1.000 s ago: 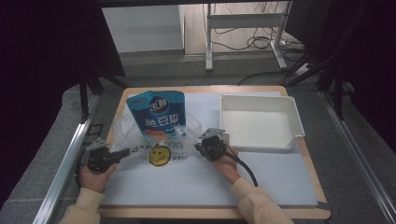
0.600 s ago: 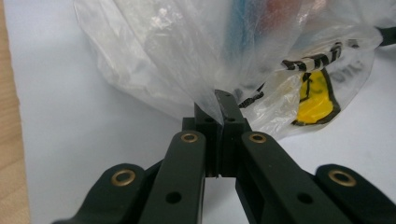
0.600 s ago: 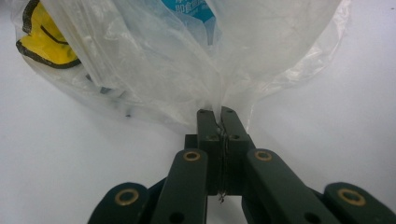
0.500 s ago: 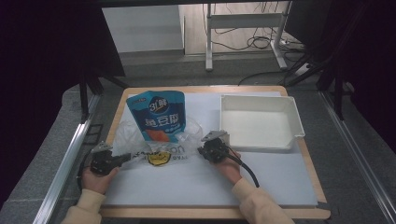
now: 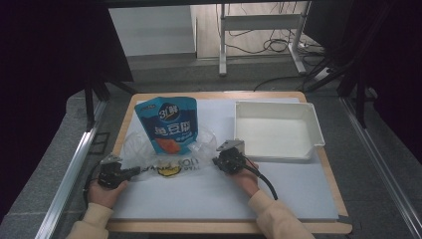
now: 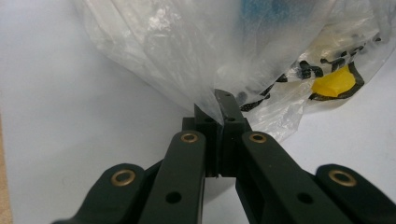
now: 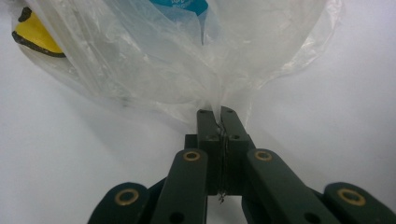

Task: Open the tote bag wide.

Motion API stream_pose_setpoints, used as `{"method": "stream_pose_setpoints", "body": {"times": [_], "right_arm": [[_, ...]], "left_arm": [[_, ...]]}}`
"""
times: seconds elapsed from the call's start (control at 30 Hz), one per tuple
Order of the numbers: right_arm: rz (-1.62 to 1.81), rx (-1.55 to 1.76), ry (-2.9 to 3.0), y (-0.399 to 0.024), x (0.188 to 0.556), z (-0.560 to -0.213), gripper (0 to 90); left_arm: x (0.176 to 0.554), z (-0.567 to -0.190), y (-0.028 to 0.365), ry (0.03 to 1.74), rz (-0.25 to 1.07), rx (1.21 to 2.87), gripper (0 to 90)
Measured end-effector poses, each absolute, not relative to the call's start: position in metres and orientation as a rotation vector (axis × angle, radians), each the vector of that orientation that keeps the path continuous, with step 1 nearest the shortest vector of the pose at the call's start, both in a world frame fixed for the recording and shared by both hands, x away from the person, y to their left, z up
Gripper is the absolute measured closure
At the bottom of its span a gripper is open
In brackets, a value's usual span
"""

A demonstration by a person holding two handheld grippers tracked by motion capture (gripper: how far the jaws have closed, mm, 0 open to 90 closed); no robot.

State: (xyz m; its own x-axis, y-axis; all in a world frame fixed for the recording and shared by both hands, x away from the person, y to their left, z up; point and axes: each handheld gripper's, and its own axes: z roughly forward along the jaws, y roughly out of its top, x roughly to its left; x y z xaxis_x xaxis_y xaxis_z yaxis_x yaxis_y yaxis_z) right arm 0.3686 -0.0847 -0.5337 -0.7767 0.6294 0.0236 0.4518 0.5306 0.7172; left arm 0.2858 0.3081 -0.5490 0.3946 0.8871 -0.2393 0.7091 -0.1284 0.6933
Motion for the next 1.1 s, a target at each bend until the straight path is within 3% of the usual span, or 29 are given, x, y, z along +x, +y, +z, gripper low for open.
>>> {"method": "stream_pose_setpoints", "body": {"times": [1.1], "right_arm": [[1.067, 0.937, 2.522, -0.0912, 0.3689, -0.5324, 87.9]], "left_arm": [[0.2838, -0.5503, 0.3078, 1.370, 0.291, 1.891, 89.9]]}}
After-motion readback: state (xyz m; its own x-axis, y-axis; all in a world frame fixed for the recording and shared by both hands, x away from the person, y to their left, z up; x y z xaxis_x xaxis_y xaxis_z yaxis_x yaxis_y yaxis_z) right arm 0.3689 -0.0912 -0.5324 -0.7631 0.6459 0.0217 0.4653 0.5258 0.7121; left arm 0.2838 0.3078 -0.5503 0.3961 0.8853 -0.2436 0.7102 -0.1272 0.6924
